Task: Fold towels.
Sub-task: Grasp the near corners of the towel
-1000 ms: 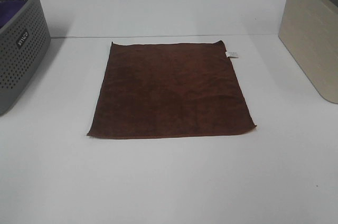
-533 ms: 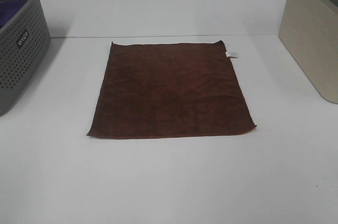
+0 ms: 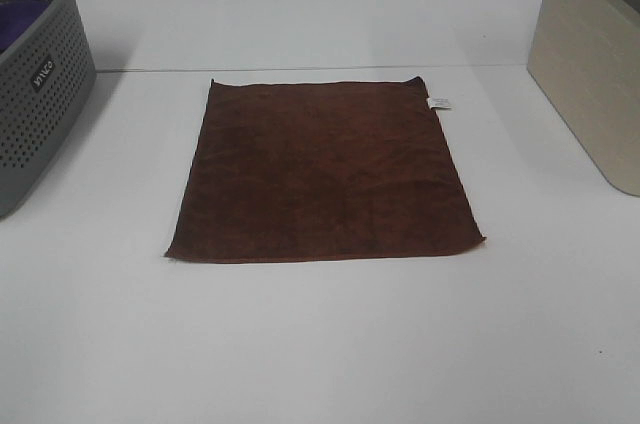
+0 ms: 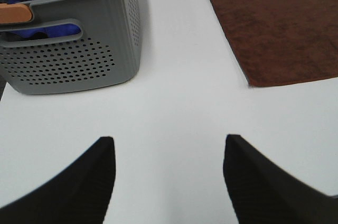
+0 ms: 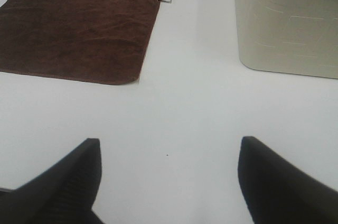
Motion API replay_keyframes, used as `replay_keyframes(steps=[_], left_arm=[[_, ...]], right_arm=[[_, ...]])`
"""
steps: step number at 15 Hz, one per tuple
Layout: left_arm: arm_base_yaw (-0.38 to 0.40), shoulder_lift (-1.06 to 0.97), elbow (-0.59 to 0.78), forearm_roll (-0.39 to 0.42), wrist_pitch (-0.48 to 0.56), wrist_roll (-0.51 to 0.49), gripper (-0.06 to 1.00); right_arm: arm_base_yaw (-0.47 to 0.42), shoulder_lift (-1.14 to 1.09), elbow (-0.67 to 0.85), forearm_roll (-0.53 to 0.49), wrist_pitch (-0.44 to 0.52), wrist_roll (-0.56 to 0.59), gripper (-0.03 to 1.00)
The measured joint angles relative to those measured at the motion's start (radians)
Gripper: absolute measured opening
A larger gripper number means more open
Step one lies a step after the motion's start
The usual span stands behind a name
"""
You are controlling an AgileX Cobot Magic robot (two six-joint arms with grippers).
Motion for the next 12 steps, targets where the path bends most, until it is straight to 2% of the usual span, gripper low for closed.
replay_keyframes(steps=[12], left_arm=[[0.000,0.000,0.000,0.000,0.000,0.000,0.56]], right_arm=[[0.000,0.000,0.000,0.000,0.000,0.000,0.71]])
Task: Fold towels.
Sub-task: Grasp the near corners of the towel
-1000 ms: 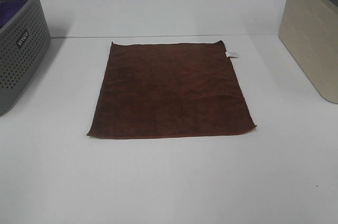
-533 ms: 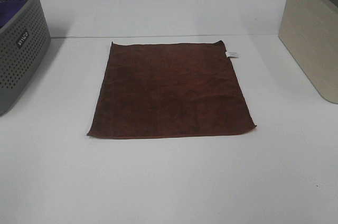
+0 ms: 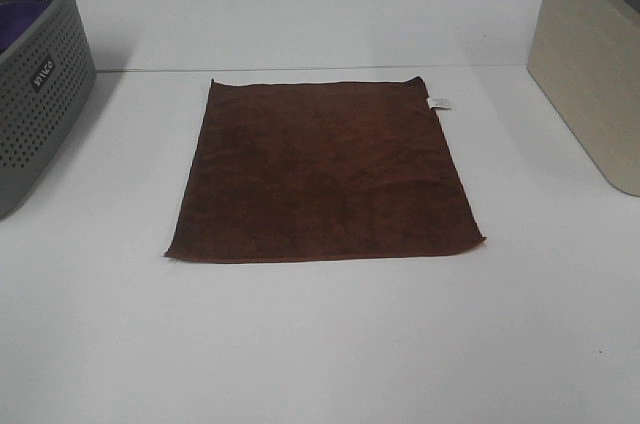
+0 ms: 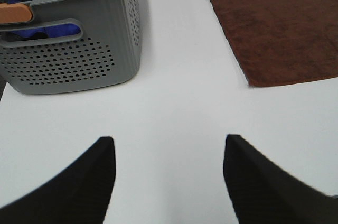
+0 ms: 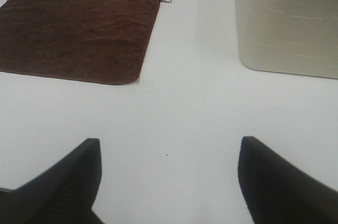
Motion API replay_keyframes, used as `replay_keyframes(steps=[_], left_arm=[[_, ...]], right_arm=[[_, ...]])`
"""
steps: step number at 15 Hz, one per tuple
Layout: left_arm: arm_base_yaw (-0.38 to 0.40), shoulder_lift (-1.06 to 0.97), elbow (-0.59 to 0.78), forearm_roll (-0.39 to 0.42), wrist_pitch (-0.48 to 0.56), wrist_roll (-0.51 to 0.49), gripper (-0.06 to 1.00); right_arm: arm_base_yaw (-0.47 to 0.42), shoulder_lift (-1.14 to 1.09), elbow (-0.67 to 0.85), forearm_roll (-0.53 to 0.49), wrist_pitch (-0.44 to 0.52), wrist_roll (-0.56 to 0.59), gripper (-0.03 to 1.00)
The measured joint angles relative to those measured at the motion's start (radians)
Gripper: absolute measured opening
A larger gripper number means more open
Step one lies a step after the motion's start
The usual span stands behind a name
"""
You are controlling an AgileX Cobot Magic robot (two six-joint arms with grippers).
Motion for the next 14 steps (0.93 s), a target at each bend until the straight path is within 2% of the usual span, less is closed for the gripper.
replay_keyframes(steps=[14], left_arm=[[0.000,0.000,0.000,0.000,0.000,0.000,0.56]], right_arm=[[0.000,0.000,0.000,0.000,0.000,0.000,0.71]])
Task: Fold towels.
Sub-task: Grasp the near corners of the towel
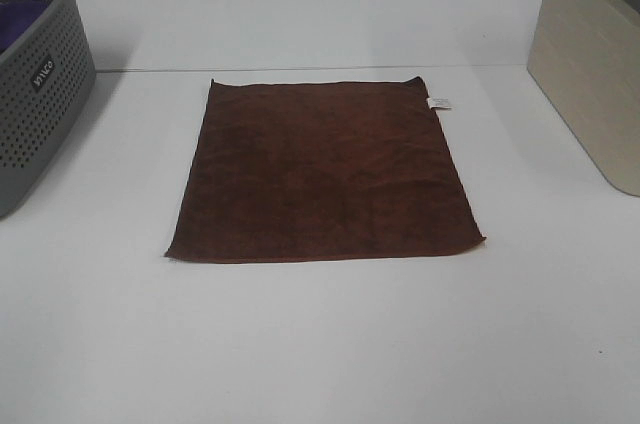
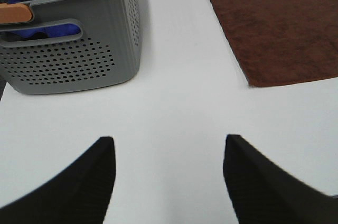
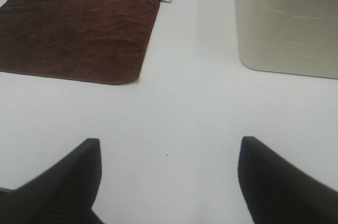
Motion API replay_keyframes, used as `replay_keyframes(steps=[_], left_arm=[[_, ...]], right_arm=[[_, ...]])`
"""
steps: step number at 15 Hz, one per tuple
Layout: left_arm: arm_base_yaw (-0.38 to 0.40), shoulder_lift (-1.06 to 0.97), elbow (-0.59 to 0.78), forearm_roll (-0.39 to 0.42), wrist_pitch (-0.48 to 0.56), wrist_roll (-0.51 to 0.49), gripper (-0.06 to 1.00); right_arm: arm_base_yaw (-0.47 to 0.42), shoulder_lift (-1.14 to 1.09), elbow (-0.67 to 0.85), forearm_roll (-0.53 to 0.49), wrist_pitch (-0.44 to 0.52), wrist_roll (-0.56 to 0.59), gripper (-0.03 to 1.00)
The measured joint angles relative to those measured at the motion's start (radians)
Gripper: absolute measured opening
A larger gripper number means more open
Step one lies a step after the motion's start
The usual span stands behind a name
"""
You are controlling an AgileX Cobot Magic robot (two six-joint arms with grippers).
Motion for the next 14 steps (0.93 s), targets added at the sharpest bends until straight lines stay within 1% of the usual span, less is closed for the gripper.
replay_keyframes(steps=[14], left_arm=[[0.000,0.000,0.000,0.000,0.000,0.000,0.56]], right_arm=[[0.000,0.000,0.000,0.000,0.000,0.000,0.71]])
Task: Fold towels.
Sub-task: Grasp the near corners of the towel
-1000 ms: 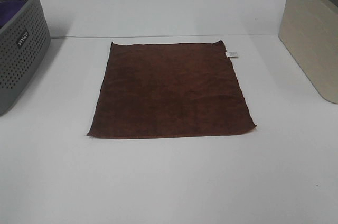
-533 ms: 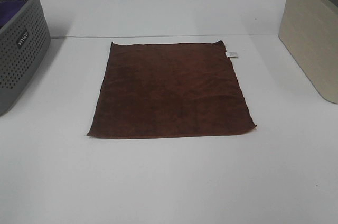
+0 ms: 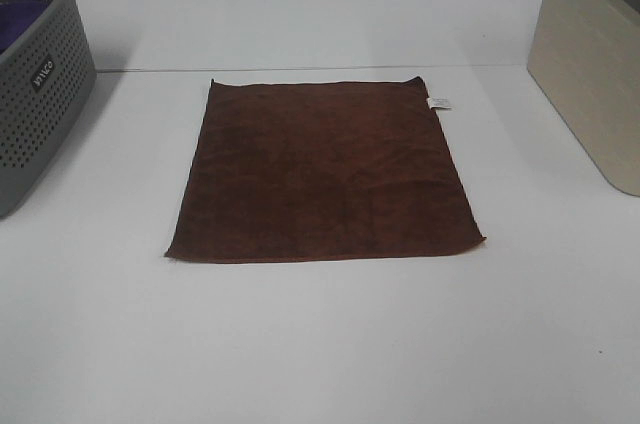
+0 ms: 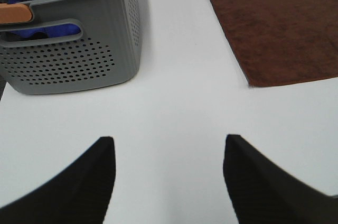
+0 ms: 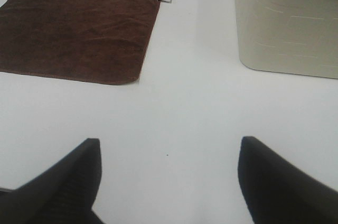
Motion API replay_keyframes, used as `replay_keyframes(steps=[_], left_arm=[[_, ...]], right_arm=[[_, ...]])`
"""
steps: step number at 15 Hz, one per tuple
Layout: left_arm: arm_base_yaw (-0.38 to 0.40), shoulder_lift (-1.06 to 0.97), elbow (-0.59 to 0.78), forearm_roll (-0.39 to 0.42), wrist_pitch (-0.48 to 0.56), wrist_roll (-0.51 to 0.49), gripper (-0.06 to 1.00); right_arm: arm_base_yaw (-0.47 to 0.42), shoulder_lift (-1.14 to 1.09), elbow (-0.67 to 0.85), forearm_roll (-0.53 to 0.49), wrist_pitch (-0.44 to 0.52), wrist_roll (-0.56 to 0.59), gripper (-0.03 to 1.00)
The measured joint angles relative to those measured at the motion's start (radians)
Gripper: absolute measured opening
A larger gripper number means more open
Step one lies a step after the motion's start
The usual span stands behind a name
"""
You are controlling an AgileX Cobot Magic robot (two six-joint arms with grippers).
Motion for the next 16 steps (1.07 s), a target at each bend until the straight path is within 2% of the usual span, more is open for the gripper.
replay_keyframes(steps=[6,7,9,11,16], left_arm=[[0.000,0.000,-0.001,0.000,-0.001,0.000,0.57],[0.000,0.001,-0.012,0.000,-0.032,-0.008,0.62],[0.000,0.059,-0.020,-0.026,-0.208,-0.061,0.70],[0.000,0.169,-0.022,-0.076,-0.360,-0.079,0.71],[0.000,0.575,-0.024,-0.283,-0.580,-0.066,0.71]], right_arm=[[0.000,0.037,-0.002,0.000,-0.012,0.002,0.71],[0.000,0.109,-0.014,0.000,-0.096,0.020,0.71],[0.002,0.256,-0.024,-0.001,-0.235,0.047,0.71],[0.022,0.410,-0.047,-0.006,-0.330,0.067,0.71],[0.033,0.825,-0.298,-0.006,-0.339,0.079,0.71]])
